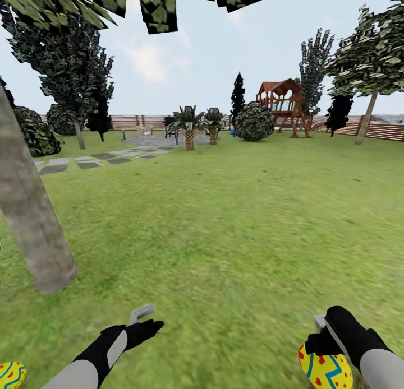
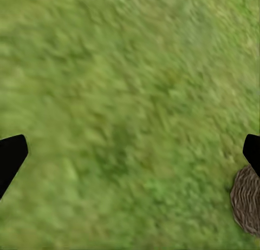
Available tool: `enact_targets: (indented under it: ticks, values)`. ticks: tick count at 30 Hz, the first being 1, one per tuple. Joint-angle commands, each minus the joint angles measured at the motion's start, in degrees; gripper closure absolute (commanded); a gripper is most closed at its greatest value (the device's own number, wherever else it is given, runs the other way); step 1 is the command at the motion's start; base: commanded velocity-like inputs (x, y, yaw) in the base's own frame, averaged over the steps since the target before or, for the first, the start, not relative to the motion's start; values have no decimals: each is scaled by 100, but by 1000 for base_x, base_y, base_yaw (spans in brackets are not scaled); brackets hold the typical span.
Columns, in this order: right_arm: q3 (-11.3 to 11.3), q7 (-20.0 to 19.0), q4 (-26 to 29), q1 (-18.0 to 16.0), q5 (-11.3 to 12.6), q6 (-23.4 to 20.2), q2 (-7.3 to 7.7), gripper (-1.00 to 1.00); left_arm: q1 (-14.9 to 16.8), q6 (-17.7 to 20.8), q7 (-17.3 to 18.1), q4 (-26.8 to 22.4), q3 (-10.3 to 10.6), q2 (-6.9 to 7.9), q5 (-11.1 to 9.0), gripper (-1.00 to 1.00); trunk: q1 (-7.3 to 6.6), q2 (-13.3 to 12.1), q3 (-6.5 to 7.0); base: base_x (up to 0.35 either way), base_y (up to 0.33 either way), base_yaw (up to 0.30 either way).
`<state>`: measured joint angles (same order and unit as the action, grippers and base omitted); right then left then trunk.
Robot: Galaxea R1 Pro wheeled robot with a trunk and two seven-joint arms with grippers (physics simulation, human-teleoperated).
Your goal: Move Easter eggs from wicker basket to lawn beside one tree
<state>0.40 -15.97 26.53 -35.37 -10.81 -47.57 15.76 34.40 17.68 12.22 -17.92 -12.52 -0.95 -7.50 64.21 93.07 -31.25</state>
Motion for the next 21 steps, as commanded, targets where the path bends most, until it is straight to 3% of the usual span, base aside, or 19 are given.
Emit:
enact_targets:
  ticks: [1, 15, 21]
  values:
    - [4, -47, 10, -4, -60, -24, 1, 100, 0, 51, 12, -10, -22, -2, -59, -100, 1, 3, -6, 111, 329, 0]
    - [4, -47, 12, -4, -58, -24, -3, 100, 1, 53, 35, -1, -28, 4, -67, -100, 1, 3, -6, 111, 328, 0]
    - [4, -47, 10, -4, -57, -24, -11, 100, 0, 54, 92, 3, -33, 5, -74, -100, 1, 3, -6, 85, 183, 0]
